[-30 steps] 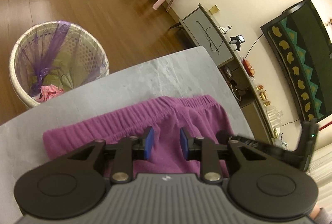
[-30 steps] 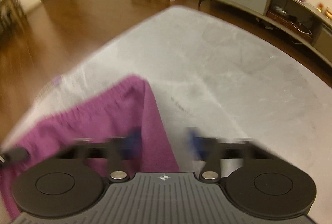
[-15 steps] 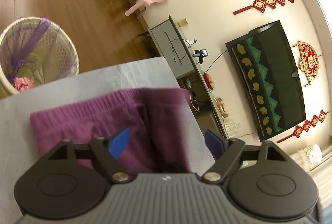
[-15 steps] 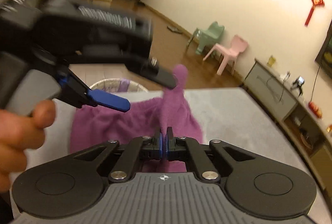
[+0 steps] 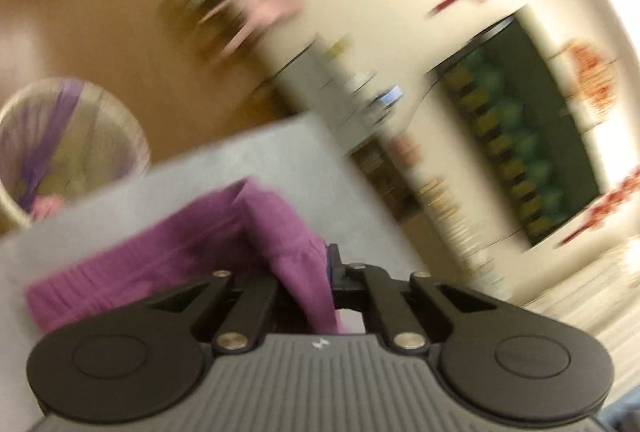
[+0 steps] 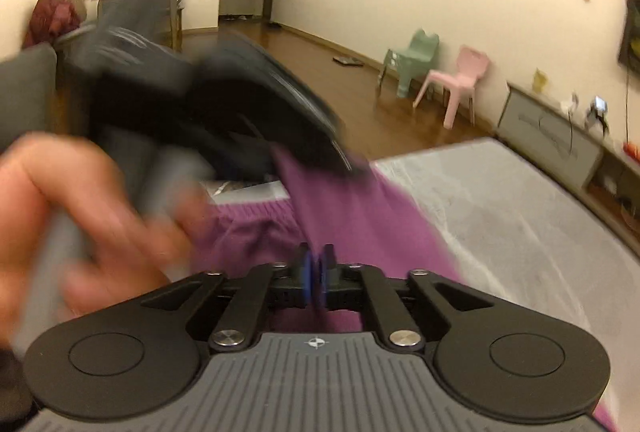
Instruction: Fold clothes
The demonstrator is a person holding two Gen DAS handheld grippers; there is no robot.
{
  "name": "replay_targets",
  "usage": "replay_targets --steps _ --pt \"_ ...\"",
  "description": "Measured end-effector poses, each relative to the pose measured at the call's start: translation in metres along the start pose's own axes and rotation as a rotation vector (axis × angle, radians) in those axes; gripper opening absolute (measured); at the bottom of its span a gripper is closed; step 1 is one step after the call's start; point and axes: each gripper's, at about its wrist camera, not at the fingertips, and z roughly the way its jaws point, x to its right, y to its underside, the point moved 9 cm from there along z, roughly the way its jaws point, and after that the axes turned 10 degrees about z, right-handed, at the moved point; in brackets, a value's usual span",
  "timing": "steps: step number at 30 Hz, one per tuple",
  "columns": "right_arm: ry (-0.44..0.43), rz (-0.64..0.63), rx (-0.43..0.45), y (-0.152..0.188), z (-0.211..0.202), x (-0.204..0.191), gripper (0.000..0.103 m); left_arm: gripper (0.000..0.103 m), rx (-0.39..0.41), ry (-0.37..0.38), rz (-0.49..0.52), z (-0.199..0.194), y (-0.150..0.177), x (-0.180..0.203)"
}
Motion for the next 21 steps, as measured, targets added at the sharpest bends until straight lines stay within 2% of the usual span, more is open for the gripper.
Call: replay_targets --steps 1,3,6,9,11,14,15,16,19,21 --pt "-0.017 0.046 0.035 0.001 -0.027 0.011 0.047 0.003 0.001 -0.039 0.019 -0.012 0.0 -0.007" --pt "-0.008 0.128 0.1 0.011 -0.072 0.042 0.075 0.002 -0.098 -0.134 -0.044 -0.008 0.016 -0.041" --pt "0.182 0.277 0.051 0.057 -0.106 0.124 0.075 0.002 -0.203 -0.225 -0.083 0.005 0.04 -0.066" --pt "0.359 0.437 -0.023 0.108 -0.132 0.201 0.073 0.003 -0.208 -0.256 -0.042 0.009 0.04 -0.059" --pt "0.4 0.483 -0.044 0.134 -0.152 0.226 0.073 0.003 -0.176 -0.261 0.003 0.005 0.034 -0.046" --pt "0.439 0.479 -0.084 0.164 -0.166 0.242 0.072 0.003 -0.048 -0.24 0.108 -0.015 0.016 -0.015" --pt "0.456 0.472 -0.098 0.173 -0.17 0.245 0.072 0.003 -0.049 -0.273 0.14 -0.017 0.016 -0.014" --pt "0.453 0.47 -0.101 0.179 -0.17 0.247 0.073 0.003 -0.09 -0.308 0.127 -0.013 0.023 -0.023" --pt "0.445 0.469 -0.113 0.187 -0.173 0.252 0.073 0.003 -0.235 -0.363 -0.003 -0.001 0.054 -0.058" --pt "0.429 0.444 -0.134 0.188 -0.171 0.254 0.074 0.005 -0.23 -0.369 0.006 -0.005 0.052 -0.055"
